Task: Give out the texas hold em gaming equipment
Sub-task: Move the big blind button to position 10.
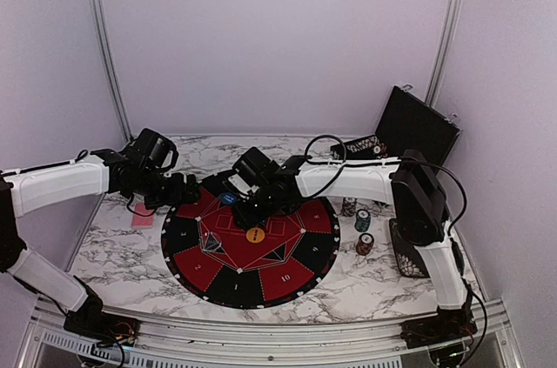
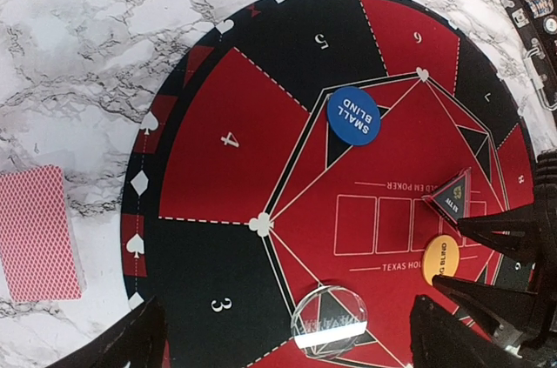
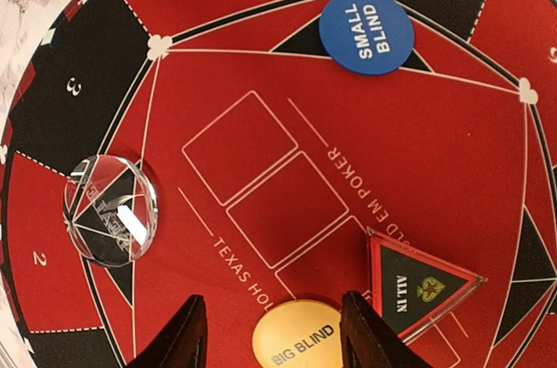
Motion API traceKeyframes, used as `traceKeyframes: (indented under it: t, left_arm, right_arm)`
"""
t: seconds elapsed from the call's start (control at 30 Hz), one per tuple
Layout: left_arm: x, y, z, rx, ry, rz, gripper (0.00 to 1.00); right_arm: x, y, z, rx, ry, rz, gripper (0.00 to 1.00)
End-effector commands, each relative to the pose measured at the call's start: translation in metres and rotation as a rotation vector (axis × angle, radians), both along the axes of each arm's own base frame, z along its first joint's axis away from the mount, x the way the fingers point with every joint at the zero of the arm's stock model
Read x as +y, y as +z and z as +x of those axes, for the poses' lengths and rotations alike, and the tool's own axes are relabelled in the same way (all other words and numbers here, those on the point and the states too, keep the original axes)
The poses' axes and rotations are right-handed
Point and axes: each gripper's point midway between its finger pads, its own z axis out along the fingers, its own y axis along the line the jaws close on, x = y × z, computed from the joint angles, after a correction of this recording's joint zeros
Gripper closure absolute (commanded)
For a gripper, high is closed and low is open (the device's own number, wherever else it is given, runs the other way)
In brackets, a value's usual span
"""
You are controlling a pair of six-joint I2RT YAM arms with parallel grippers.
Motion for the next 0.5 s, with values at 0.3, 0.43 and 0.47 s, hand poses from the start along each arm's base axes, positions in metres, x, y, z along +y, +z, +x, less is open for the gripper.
traceKeyframes:
  t: [0.3, 0.43, 0.47]
  left_arm:
    - [-0.007, 0.006, 0.010, -0.016, -0.008, -0.026, 0.01]
    - [-0.007, 0.004, 0.010, -0.010, -0.008, -0.025, 0.01]
    - [-0.008, 0.004, 0.010, -0.009, -0.010, -0.025, 0.01]
  right_arm:
    - [0.006, -0.030, -0.003, 0.028, 0.010, -0.040, 0.51]
    - [0.001, -0.037, 0.005, -0.006, -0.017, -0.073, 0.51]
    - [0.000, -0.038, 0.006, -0.015, -0.019, -0.078, 0.51]
